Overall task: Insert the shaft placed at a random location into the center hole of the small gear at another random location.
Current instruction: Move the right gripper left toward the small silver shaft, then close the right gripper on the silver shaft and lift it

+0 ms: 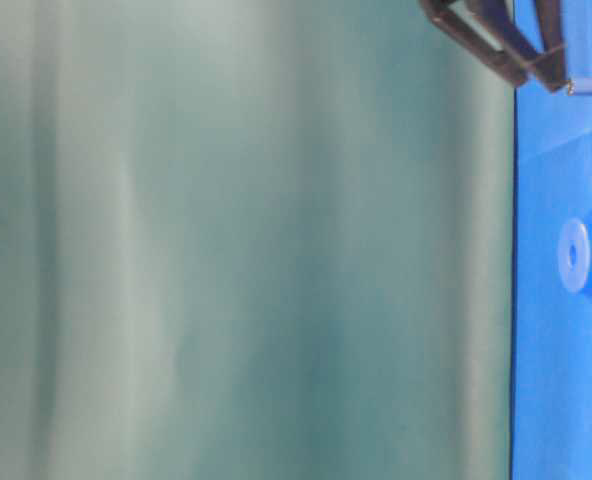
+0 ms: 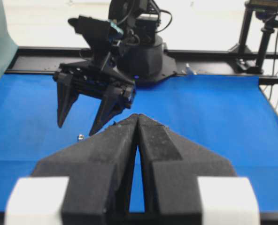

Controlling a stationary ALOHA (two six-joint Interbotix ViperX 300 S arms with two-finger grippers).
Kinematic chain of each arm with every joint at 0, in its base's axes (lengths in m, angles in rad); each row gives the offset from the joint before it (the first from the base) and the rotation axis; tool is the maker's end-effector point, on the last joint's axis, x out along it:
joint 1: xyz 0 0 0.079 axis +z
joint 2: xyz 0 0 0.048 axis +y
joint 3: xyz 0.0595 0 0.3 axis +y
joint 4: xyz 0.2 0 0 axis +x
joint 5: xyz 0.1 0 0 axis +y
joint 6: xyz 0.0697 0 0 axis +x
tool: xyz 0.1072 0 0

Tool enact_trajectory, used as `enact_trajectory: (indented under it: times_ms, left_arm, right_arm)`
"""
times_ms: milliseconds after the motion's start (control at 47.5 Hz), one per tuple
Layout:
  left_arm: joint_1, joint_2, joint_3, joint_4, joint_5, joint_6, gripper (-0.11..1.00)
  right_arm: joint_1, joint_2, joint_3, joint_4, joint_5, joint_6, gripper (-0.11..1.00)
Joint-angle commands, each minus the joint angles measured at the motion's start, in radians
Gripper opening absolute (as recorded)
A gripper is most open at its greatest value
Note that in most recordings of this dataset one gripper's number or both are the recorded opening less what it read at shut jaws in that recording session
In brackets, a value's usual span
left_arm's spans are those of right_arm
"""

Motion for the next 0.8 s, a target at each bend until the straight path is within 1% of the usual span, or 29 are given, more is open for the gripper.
enact_trajectory:
  times_ms: [0,211,337,442,527,590,716,779]
  left_arm:
    - [0.008,0.002,-0.009,0.002,0.000,0.000,0.00]
    - [0.014,0.000,-0.008,0.002,0.005,0.000,0.00]
    - [0.015,0.000,-0.008,0.002,0.005,0.000,0.00]
    - [0.015,0.000,-0.006,0.002,0.005,0.000,0.00]
    - [0.015,0.000,-0.006,0.002,0.005,0.000,0.00]
    - [0.015,0.000,-0.006,0.002,0.005,0.000,0.00]
    - [0.015,0.000,-0.006,0.002,0.005,0.000,0.00]
    - [0.017,0.000,-0.006,0.002,0.009,0.000,0.00]
  right_arm:
    - [-0.002,0.017,-0.015,0.002,-0.026,0.002,0.72]
    - [0.000,0.037,-0.021,0.002,-0.026,0.002,0.71]
    - [0.002,0.037,-0.021,0.002,-0.026,0.002,0.67]
    - [0.008,0.037,-0.026,0.002,-0.026,0.002,0.61]
    - [0.017,0.044,-0.034,0.000,-0.021,0.002,0.54]
    - [0.021,0.052,-0.038,0.000,-0.020,0.002,0.47]
    - [0.026,0.055,-0.038,-0.002,-0.026,0.002,0.29]
    - [0.026,0.055,-0.040,-0.005,-0.021,0.000,0.19]
